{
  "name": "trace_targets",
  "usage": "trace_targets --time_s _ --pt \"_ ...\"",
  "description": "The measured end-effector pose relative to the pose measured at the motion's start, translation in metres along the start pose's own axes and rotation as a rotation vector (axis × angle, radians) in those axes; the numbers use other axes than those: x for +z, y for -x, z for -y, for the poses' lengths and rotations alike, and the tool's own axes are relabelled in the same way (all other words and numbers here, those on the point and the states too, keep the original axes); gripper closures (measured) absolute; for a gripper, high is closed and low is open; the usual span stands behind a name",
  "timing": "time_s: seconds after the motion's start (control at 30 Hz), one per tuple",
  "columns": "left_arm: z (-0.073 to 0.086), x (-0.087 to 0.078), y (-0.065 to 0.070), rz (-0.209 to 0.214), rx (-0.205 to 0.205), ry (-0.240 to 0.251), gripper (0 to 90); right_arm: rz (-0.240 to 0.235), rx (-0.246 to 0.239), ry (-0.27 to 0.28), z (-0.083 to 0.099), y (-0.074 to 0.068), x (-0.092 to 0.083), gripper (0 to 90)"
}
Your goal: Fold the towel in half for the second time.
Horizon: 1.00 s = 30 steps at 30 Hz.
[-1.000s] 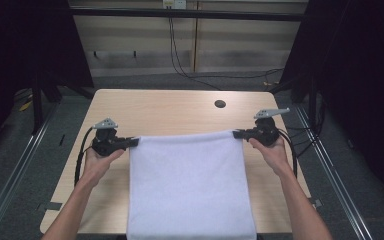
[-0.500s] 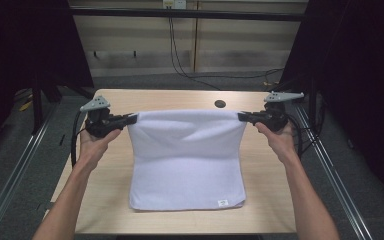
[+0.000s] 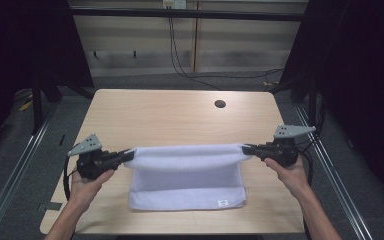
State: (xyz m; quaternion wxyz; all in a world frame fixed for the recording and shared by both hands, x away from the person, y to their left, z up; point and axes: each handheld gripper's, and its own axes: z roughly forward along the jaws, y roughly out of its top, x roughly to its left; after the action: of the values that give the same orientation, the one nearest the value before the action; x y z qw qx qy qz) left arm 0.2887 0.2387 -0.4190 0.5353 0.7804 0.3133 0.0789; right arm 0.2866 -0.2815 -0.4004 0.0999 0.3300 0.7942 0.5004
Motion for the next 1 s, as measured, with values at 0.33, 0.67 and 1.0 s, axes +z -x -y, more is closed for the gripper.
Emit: trace_targets --time_s 0.33,0.67,1.0 --pt "0.056 0.013 0.015 0.037 0.028 -0.235 83.0 -0.072 0.028 -0.162 0.065 -0.029 0.012 84.9" --pt "0.071 -0.008 0.030 0.122 0.040 -0.257 71.3 -0.059 0.035 -0.227 0.093 -0.052 0.000 64.9" --pt "0.065 -0.017 0.007 -0.037 -0.086 -0.128 49.1 0.070 0.107 -0.037 0.082 -0.044 -0.009 52.5"
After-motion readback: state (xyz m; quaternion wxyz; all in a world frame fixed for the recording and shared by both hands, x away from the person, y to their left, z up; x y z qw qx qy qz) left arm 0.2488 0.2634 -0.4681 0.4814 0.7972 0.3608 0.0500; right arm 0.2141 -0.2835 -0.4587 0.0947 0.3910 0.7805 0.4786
